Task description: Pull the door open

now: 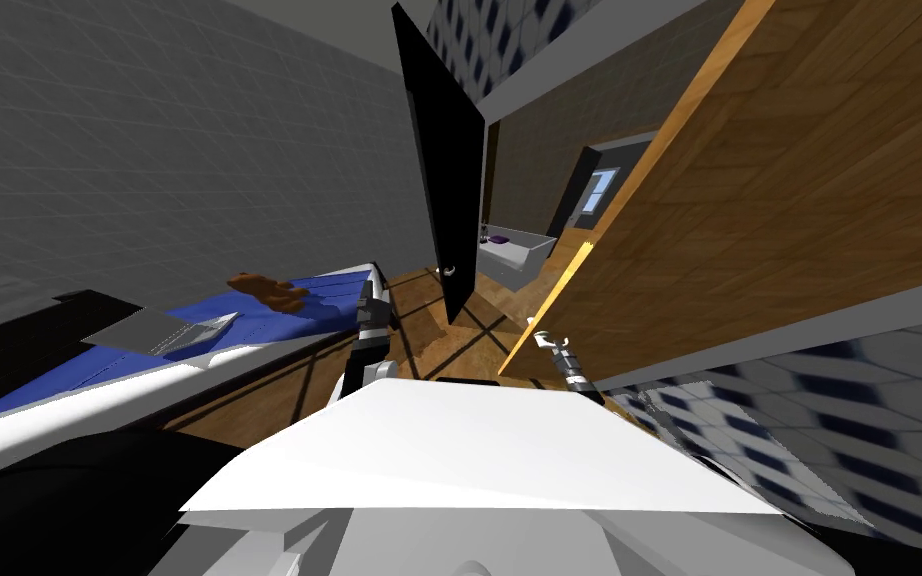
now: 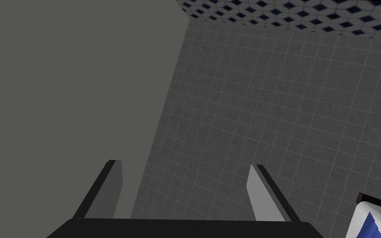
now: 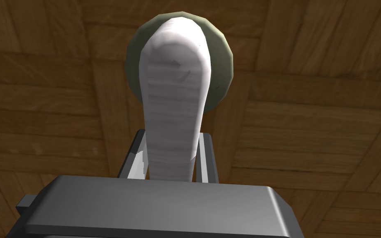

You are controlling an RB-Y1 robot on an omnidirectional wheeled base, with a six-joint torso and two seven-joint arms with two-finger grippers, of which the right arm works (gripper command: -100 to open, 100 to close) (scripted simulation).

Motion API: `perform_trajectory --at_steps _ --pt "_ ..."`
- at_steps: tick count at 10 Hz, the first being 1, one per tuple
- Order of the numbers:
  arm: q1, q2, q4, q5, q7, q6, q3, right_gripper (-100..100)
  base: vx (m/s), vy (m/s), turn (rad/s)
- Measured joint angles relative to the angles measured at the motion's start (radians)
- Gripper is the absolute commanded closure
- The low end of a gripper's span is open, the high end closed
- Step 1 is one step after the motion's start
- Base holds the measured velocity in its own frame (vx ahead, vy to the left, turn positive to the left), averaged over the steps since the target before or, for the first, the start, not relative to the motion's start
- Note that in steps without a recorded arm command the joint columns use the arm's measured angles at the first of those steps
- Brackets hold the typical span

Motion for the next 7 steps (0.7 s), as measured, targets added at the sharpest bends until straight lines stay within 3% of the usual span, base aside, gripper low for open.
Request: perform_trajectory --at_steps 4,5,7 --pt "0.035 -0.015 0.002 0.010 -0.018 -0.048 0.010 100 -0.106 -0.039 0.067" --pt "0.057 -0.016 -0.033 0.011 -0.019 -0.035 0.011 100 -0.125 -0.042 0.143" --pt "0.067 -0.024 -0.028 0.014 -0.028 -0.052 0.014 100 -0.090 -0.030 0.091"
